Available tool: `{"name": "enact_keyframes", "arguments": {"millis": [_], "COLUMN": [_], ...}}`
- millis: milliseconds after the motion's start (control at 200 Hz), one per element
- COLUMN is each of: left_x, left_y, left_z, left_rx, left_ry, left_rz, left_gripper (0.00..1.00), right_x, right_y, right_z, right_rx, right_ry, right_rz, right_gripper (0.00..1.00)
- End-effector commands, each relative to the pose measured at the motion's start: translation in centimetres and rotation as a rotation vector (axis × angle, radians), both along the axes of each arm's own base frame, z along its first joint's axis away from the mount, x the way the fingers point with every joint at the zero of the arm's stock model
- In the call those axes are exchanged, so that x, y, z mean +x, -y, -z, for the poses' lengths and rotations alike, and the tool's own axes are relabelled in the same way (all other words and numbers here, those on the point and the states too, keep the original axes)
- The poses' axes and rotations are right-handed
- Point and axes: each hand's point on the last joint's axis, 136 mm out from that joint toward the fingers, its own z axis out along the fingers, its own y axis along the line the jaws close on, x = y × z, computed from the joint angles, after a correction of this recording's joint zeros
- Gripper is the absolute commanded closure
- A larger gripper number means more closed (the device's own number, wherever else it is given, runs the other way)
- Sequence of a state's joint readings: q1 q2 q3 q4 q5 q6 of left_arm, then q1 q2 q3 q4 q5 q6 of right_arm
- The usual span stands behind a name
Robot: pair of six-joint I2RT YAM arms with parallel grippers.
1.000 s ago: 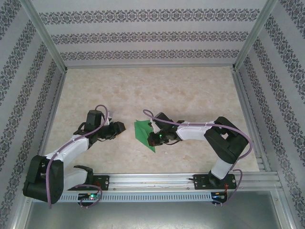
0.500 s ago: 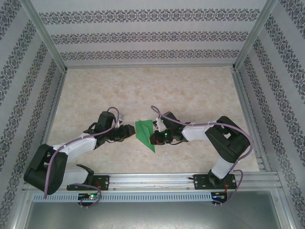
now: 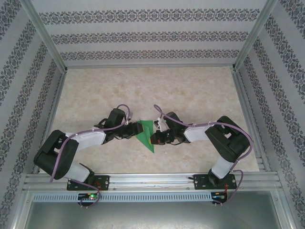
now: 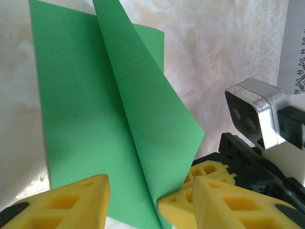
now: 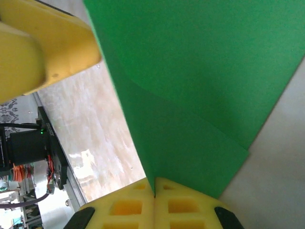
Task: Fold a paper plane with a square sheet of paper (fold left side to right side)
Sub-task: Fourth fold the wing at the center of the table.
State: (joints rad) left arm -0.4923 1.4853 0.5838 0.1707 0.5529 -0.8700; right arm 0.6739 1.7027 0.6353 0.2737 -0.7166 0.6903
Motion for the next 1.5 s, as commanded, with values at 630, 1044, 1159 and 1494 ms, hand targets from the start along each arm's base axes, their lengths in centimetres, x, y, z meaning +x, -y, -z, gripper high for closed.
{"name": "enact_keyframes", "arguments": {"millis": [630, 1044, 1159, 1494], "left_x": [1.4, 0.5, 0.5, 0.5], "left_y": [1.2, 0.3, 0.2, 0.4], "left_z": [3.2, 5.9, 6.1, 5.8], "left_rx": [0.119, 0.216, 0.223, 0.223], "left_ry": [-0.07, -0.141, -0.143, -0.134], "left_rz": [-0.004, 0.002, 0.0, 0.003], "left_gripper": [0.52, 0.53, 0.53, 0.54], "right_x": [-0.3, 0.0, 0.4, 2.3], "right_y": [0.3, 0.2, 0.3, 2.2], "right_z": [1.0, 0.2, -1.0, -3.2], "right_rx": [0.009, 0.026, 0.047, 0.084], "right_ry": [-0.029, -0.018, 0.003, 0.035], "right_rz": [-0.001, 0.006, 0.02, 0.101], "right_gripper": [0.98, 0.87, 0.8, 0.61]}}
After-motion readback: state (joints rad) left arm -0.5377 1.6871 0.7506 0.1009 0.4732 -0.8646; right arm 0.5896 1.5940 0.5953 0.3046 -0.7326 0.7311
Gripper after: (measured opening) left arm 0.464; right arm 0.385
